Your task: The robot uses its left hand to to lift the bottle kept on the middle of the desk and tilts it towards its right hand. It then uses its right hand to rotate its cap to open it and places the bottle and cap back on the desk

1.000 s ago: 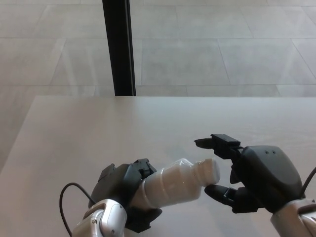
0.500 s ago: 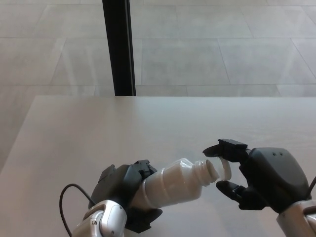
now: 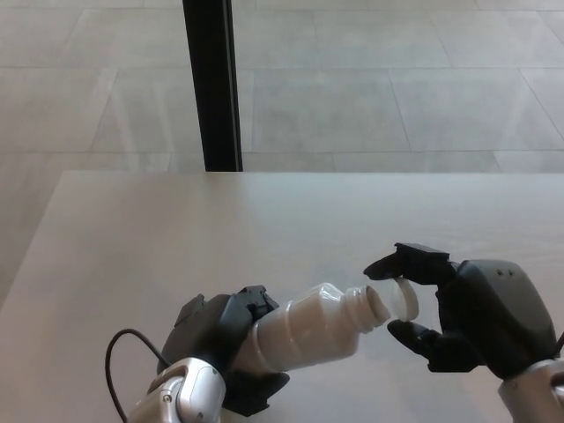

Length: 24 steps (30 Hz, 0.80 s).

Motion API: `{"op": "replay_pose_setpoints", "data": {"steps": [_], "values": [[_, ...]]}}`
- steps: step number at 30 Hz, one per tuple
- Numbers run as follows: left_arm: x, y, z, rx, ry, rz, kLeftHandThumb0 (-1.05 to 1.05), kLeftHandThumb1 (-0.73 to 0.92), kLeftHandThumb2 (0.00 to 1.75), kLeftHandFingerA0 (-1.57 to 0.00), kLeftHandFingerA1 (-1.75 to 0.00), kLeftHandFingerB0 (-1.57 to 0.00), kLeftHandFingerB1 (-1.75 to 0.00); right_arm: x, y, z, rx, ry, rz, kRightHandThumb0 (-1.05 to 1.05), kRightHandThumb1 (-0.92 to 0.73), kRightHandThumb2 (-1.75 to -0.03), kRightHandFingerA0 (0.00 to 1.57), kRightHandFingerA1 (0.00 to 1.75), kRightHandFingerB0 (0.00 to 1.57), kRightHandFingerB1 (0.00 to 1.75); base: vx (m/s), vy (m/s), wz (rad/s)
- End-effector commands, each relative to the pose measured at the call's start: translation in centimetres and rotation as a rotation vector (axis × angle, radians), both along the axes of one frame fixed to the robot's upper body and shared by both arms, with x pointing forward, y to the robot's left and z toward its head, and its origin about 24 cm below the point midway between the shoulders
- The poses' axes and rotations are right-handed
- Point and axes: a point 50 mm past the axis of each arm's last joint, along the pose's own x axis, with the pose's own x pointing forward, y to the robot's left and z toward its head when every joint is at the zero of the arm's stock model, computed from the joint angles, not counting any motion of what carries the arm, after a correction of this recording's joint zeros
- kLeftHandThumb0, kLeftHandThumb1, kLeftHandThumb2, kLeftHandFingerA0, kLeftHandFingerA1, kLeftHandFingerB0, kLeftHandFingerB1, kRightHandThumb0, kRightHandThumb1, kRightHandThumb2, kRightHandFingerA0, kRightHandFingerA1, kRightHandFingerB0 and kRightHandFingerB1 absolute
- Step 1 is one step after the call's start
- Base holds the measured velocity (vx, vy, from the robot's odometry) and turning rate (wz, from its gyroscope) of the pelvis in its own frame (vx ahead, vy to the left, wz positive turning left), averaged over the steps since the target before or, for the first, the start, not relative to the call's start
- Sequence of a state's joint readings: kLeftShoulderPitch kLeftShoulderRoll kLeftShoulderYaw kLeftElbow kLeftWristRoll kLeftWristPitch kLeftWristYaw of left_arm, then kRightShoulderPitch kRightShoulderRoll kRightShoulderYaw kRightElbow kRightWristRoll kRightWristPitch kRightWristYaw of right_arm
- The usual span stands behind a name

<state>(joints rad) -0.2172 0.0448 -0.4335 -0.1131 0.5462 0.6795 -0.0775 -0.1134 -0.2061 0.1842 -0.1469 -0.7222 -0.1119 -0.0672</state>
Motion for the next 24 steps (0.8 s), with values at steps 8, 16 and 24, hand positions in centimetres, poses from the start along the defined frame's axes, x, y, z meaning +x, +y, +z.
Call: {"op": "replay_pose_setpoints", "data": {"steps": [8, 16, 24], "values": [[-0.9, 2.0, -1.6, -0.148, 0.074, 0.099, -0.08, 0.49, 1.39, -0.96, -1.75, -0.72, -1.63, -0.5, -4.9, -4.0, -0.100, 0.133, -0.122, -0.16, -0.56, -0.71, 0.99, 1.64, 0.85, 0.77, 0.00, 0.000, 0.00], [-1.1, 1.9, -1.4, -0.537, 0.155, 0.346, -0.10, 0.76, 1.34, -1.07, -1.21, -0.97, -1.16, -0.5, -6.2, -7.3, -0.213, 0.329, -0.162, -0.24, -0.63, -0.64, 0.91, 1.66, 0.79, 0.67, 0.00, 0.000, 0.00], [-1.2, 1.9, -1.4, -0.502, 0.151, 0.327, -0.18, 0.68, 1.29, -0.93, -1.75, -0.65, -1.75, -0.5, -5.5, -9.3, -0.433, 0.481, -0.167, -0.86, -0.55, -0.90, 0.00, 0.21, 0.01, 0.26, 0.00, 0.000, 0.00]]}}
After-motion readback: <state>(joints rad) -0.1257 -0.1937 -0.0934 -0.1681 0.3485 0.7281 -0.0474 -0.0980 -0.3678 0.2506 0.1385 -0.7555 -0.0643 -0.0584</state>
